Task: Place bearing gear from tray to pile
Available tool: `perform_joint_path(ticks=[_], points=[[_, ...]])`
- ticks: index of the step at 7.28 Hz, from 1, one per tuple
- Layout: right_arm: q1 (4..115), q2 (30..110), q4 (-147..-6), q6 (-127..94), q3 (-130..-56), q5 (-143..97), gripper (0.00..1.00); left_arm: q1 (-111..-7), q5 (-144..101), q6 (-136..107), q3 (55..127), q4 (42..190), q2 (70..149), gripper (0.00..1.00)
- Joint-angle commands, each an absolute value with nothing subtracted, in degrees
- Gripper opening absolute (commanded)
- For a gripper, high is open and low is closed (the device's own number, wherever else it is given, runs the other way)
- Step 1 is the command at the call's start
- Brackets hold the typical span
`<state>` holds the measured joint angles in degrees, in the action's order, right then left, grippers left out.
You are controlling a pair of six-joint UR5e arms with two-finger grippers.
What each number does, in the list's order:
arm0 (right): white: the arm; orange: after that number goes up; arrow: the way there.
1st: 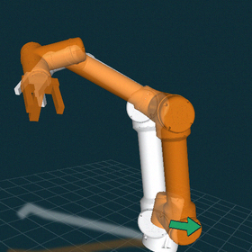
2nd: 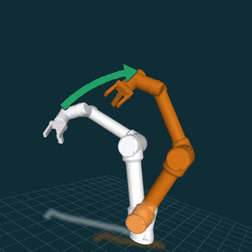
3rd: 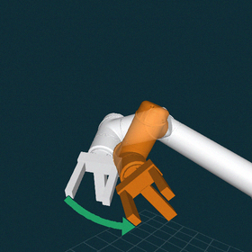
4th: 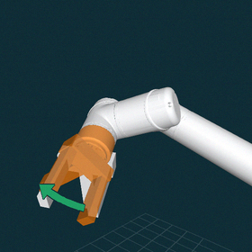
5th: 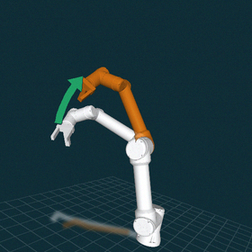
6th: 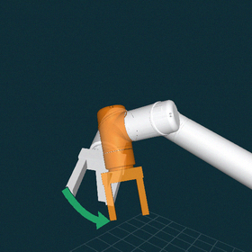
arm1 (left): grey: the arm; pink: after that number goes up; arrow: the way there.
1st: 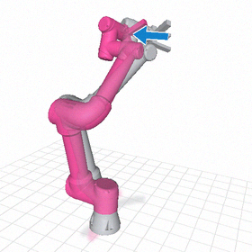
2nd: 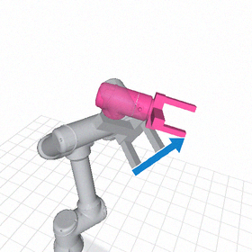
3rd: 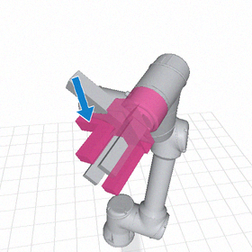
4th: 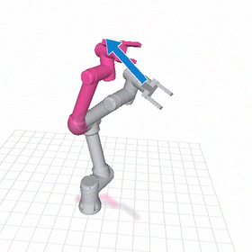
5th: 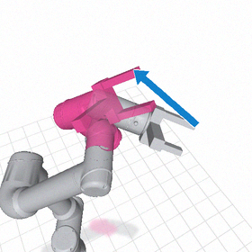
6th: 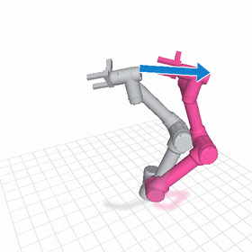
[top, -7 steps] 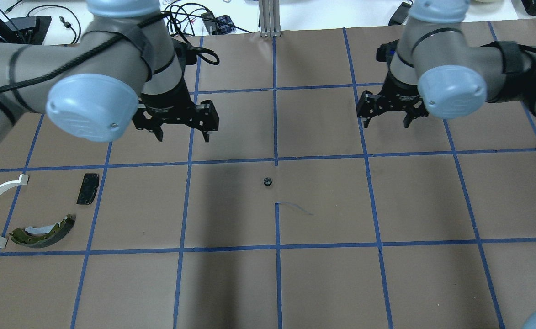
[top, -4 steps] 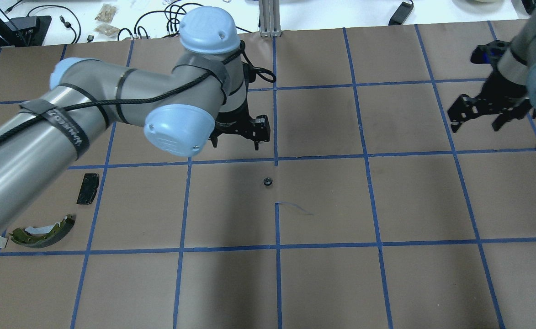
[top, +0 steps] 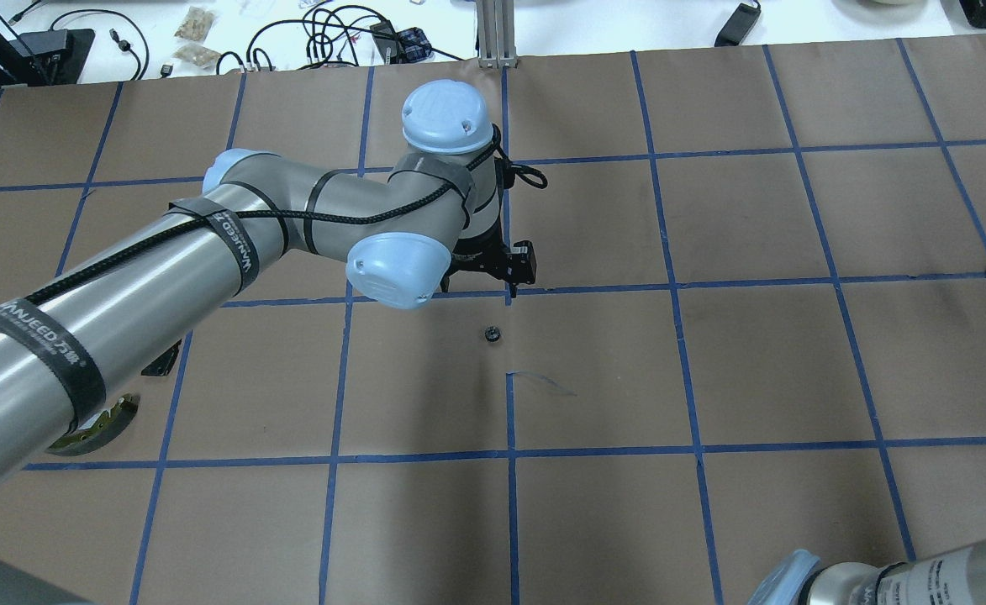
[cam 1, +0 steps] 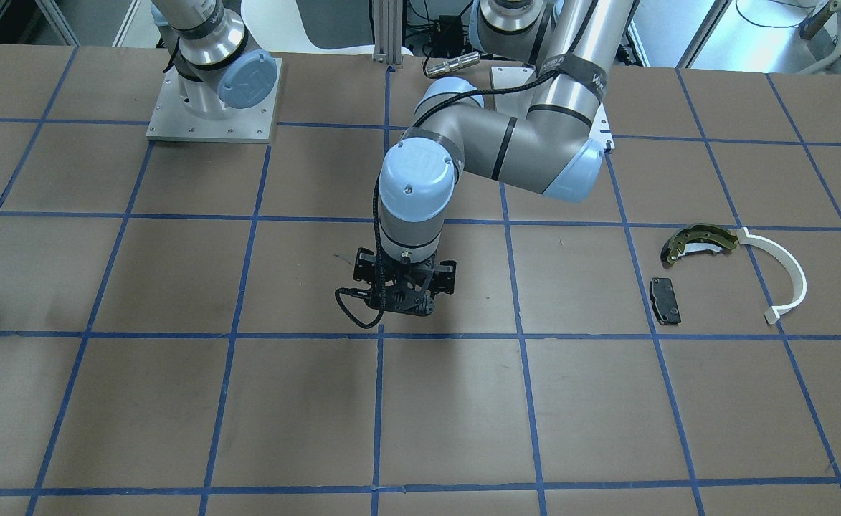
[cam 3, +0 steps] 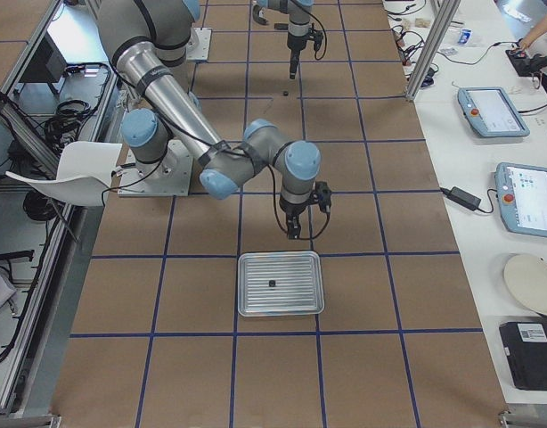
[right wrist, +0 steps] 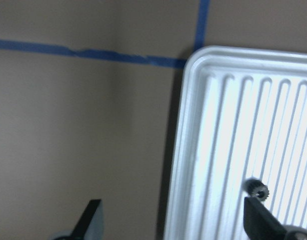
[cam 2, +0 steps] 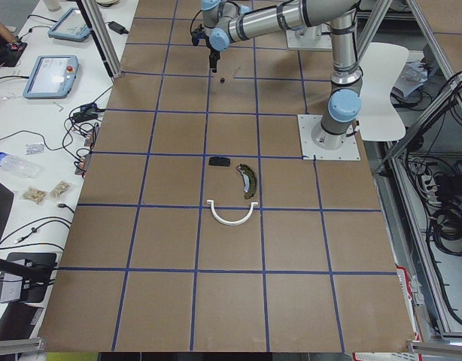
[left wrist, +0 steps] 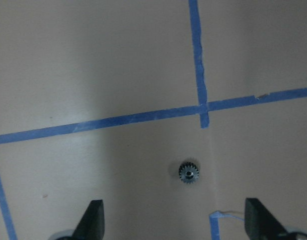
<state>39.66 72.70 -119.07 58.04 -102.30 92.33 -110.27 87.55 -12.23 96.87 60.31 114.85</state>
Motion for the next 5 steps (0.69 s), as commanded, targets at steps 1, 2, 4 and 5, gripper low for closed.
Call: perform_joint_path(ticks=[1,2,4,5], points=[[31.2,67.2,-126.2,70.8,-102.3,92.1,1.0,-110.4,86.1,-12.5,98.3,57.3,117.4,0.95],[29.5,65.6,-126.6,73.3,-102.3,91.9,1.0,-110.4,84.8,-12.4,98.4,57.7,117.9,0.91],[28.6,65.2,-127.3,74.6,-102.3,91.8,0.91,-110.4,85.0,-12.5,98.6,58.4,118.6,0.81],[28.7,65.0,-127.3,74.1,-102.4,91.2,0.88,-110.4,85.1,-12.5,99.1,58.4,118.9,0.81]])
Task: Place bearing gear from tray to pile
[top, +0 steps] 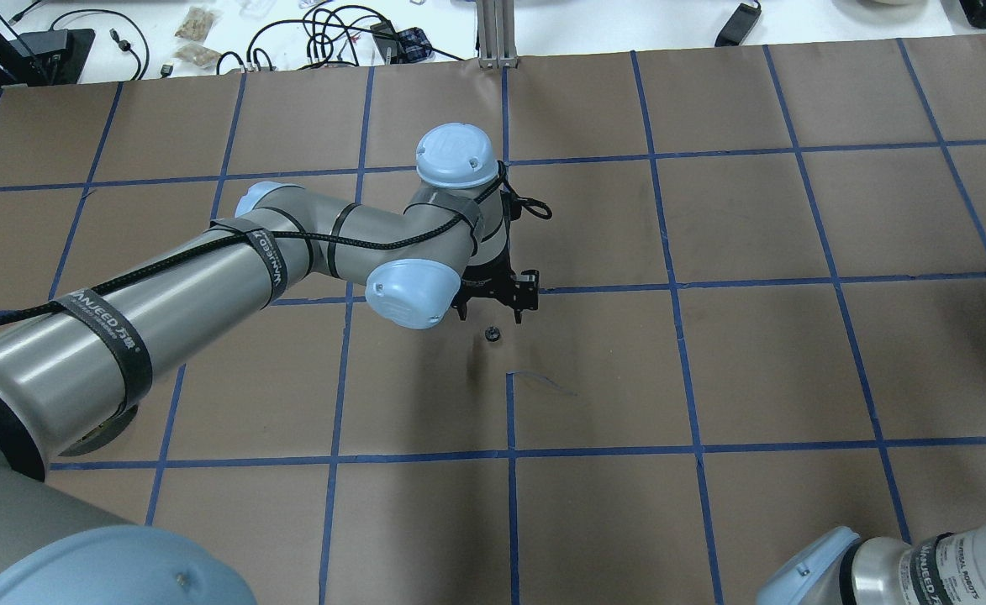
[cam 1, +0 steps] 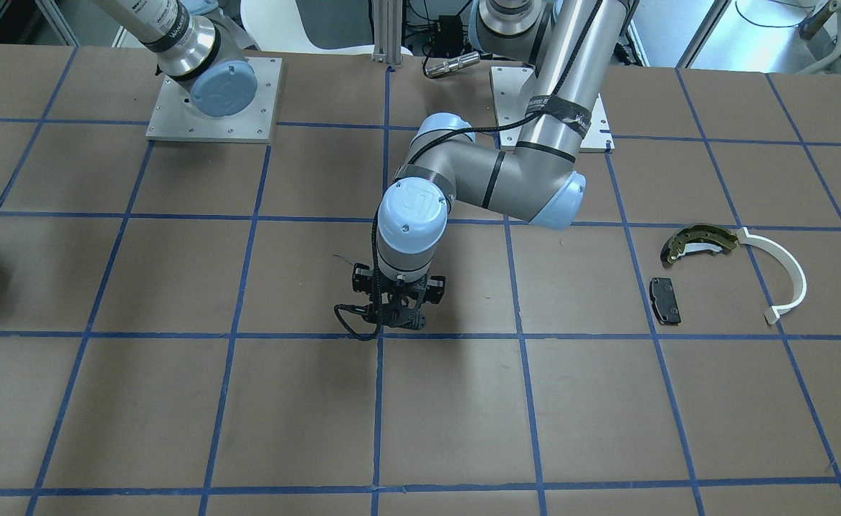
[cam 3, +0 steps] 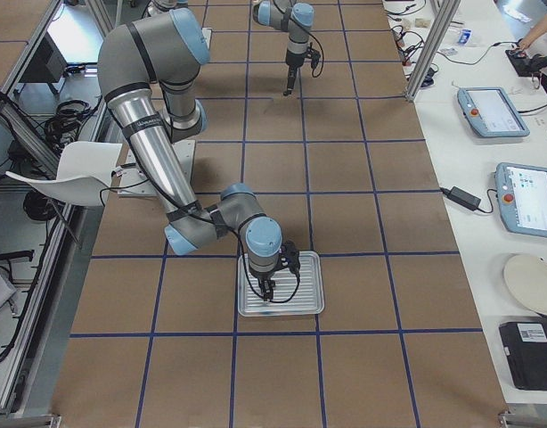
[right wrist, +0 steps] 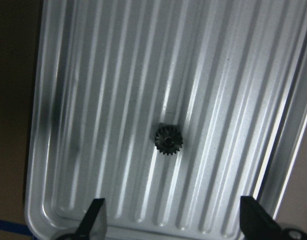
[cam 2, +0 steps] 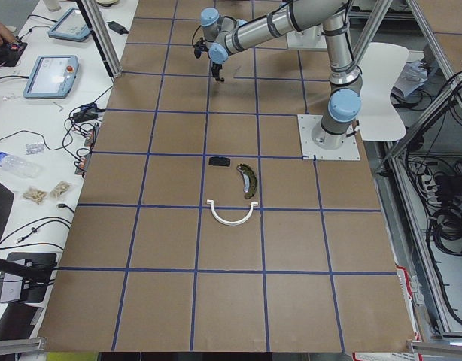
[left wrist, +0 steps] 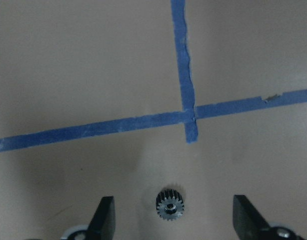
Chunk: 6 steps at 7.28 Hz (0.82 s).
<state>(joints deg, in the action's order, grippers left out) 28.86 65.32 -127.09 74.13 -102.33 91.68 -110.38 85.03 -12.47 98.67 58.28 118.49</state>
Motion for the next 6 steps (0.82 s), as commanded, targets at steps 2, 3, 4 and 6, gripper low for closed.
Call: perform_joint_path(ticks=[2,3,4,6], points=[[29.0,62.3,-129.4,74.0,-102.3,88.1,0.88,-110.4,85.1,-12.5,99.4,58.4,119.7,0.79],[29.0,61.4,-130.7,74.1,-102.2,88.1,0.88,-110.4,85.1,-12.5,99.4,58.4,120.0,0.79],[29.0,61.3,-131.1,74.6,-102.1,88.4,0.83,-110.5,85.1,-12.5,99.5,58.5,120.0,0.74],[29.2,61.3,-131.1,73.7,-102.3,88.2,0.68,-110.5,85.2,-12.5,99.5,59.1,120.1,0.39]])
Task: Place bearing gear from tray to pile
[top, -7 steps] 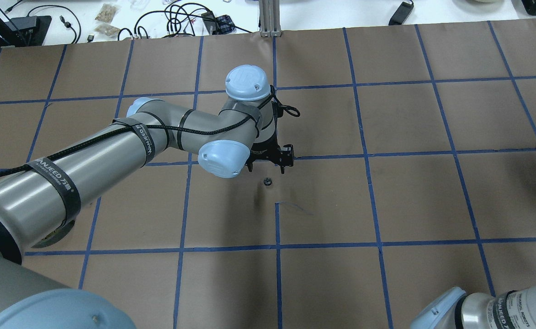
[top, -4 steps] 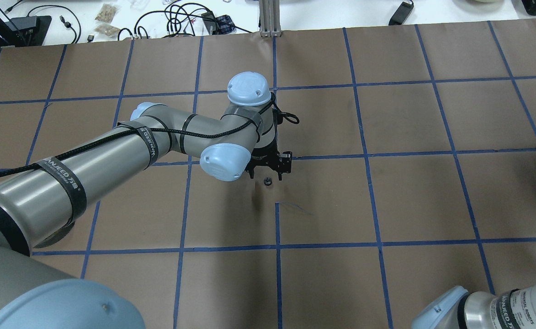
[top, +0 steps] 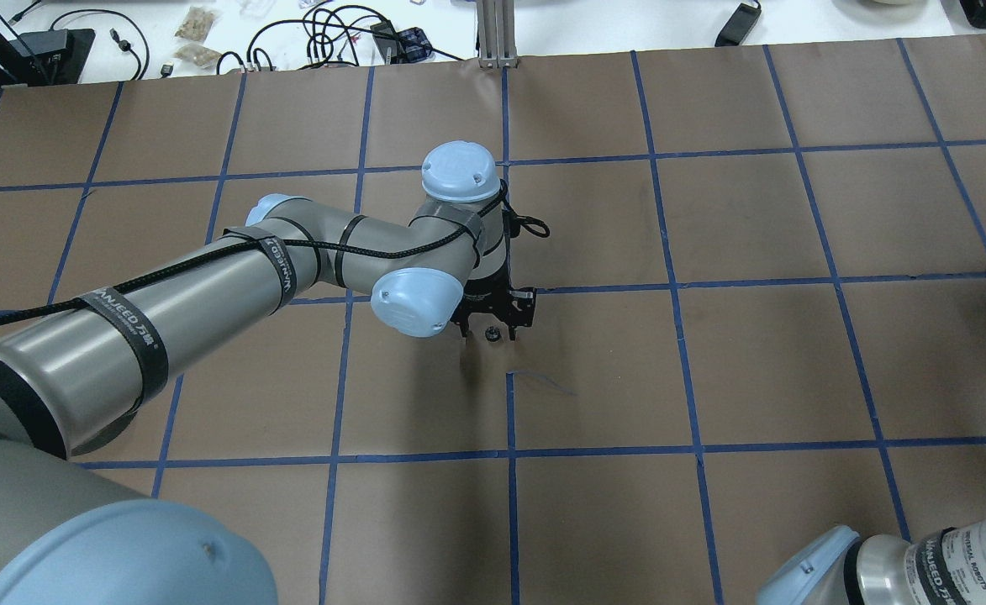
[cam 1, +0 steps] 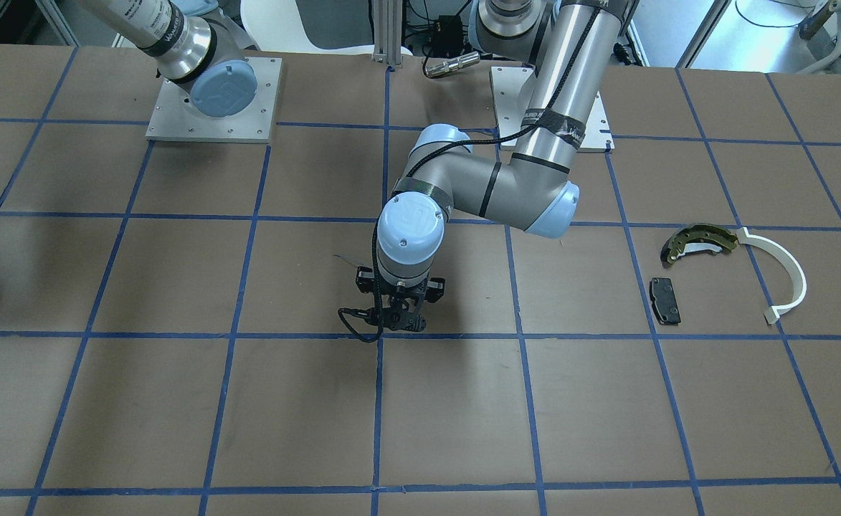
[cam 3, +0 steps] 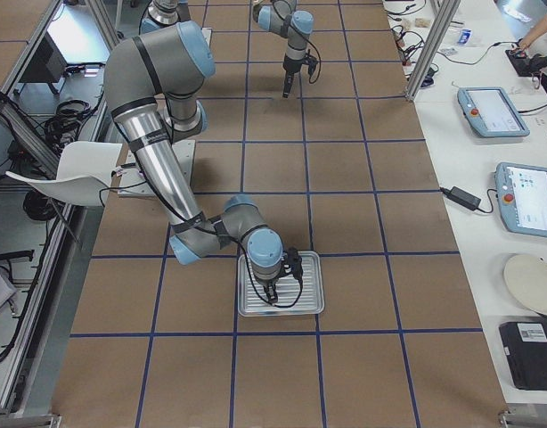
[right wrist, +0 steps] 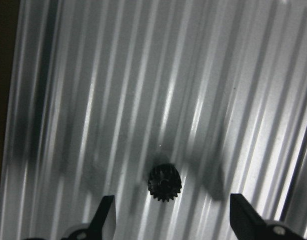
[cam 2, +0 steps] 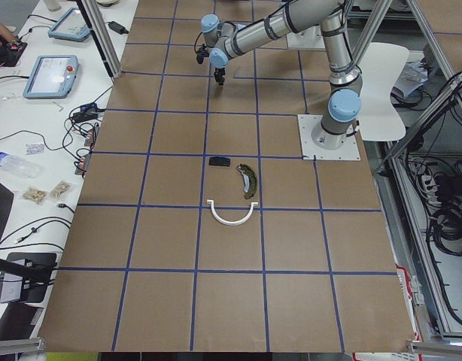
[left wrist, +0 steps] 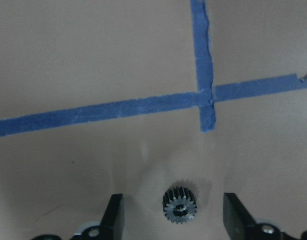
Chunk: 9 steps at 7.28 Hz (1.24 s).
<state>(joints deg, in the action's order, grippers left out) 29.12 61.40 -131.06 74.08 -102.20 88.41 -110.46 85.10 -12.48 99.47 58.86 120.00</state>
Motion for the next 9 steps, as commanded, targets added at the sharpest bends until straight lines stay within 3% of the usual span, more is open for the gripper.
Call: perform_joint_path(ticks=[1,2,6,9], points=[[29.3,61.3,-131.1,73.2,-102.3,88.2,0.69,-110.5,85.1,-12.5,99.5,59.2,120.1,0.24],[29.5,61.3,-131.1,72.3,-102.3,88.2,0.7,-110.6,85.1,-12.5,99.4,59.3,120.1,0.0],[30.0,61.3,-131.2,71.5,-102.2,88.0,0.66,-105.2,85.7,-11.3,93.3,70.1,116.1,0.0],[30.0,61.3,-131.3,71.4,-102.3,88.0,0.43,-90.5,92.2,2.2,91.6,77.2,112.2,0.0]])
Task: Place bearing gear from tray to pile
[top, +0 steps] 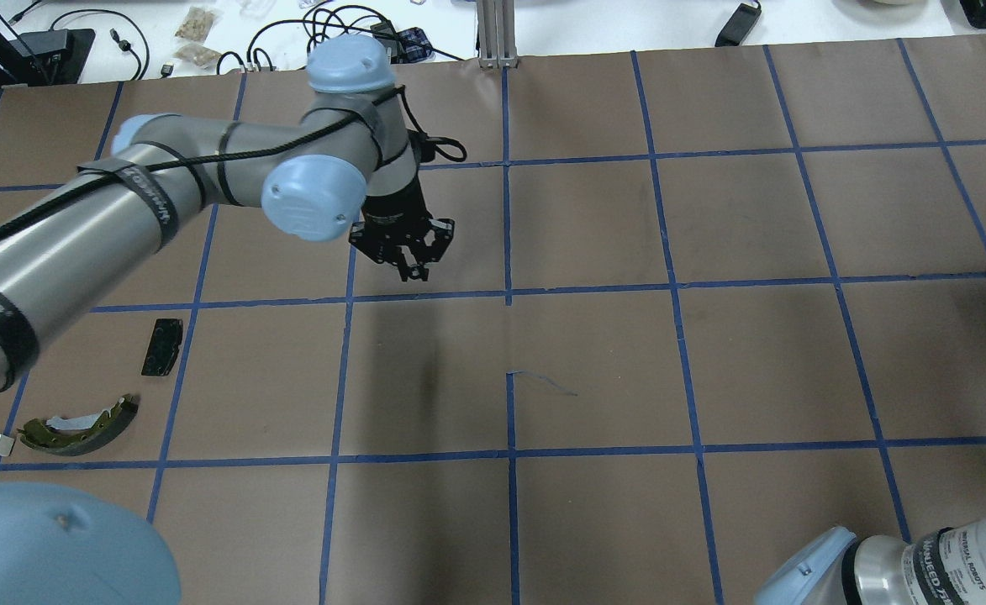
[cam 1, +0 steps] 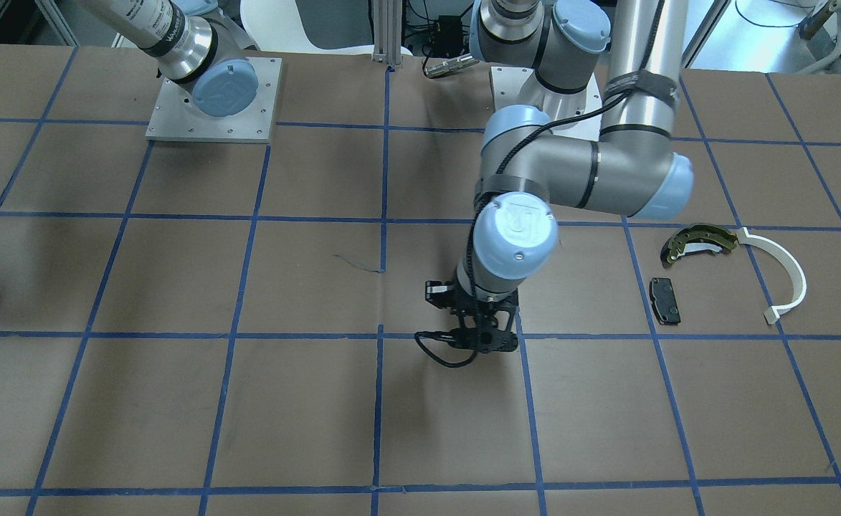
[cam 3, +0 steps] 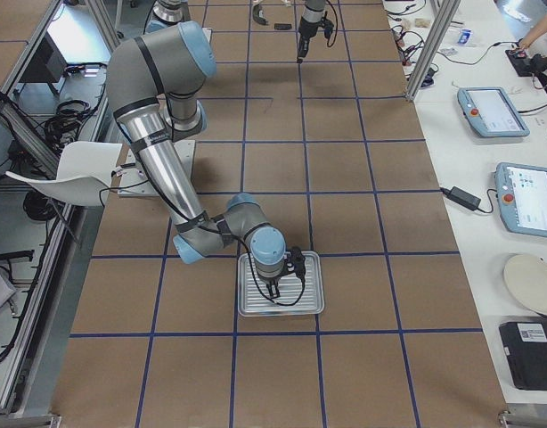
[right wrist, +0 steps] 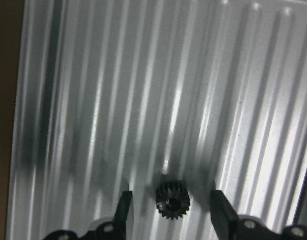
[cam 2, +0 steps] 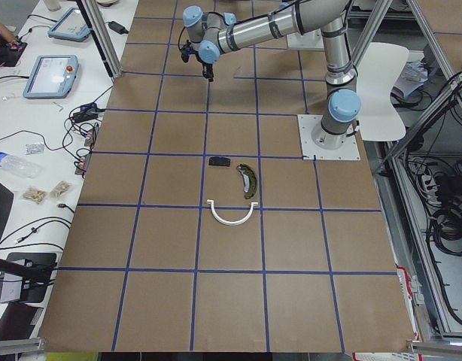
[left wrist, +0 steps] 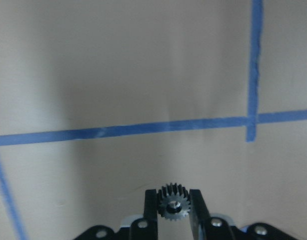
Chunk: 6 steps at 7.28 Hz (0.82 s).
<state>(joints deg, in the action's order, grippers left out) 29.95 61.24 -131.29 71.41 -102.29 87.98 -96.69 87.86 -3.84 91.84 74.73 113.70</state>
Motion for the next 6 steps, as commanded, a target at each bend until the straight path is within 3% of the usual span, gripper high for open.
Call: perform_joint_path(ticks=[1,4,6], points=[[30.0,61.3,-131.3,71.5,-102.3,88.1,0.32,-85.7,98.4,10.8,92.5,77.1,111.5,0.0],[30.1,61.6,-131.1,70.2,-102.2,88.1,0.16,-71.2,99.6,22.5,93.1,76.8,111.4,0.0],[33.1,62.5,-130.6,67.2,-102.2,88.9,0.15,-59.2,99.5,35.3,94.0,74.7,112.6,0.0]])
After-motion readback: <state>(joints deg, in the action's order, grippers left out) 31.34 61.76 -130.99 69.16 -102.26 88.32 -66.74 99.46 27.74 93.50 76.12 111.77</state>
